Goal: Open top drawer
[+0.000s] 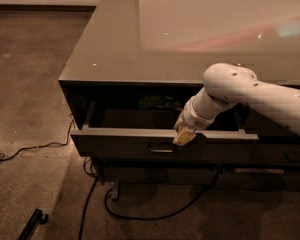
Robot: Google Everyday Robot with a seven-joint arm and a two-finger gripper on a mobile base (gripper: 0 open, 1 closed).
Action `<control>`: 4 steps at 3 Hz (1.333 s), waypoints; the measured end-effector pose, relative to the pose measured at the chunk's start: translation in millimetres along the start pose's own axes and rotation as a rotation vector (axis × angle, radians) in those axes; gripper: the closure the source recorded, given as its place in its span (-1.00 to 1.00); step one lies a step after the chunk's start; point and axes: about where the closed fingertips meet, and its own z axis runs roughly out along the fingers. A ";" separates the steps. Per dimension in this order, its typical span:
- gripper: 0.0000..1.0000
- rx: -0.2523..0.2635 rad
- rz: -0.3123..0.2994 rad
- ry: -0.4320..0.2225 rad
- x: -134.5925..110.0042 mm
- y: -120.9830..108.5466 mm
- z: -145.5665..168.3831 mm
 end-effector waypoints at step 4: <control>-1.00 0.006 -0.010 -0.004 2.5 6.2 0.9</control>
Offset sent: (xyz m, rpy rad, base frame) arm 0.0000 0.0000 0.0000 0.0000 0.0000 0.0000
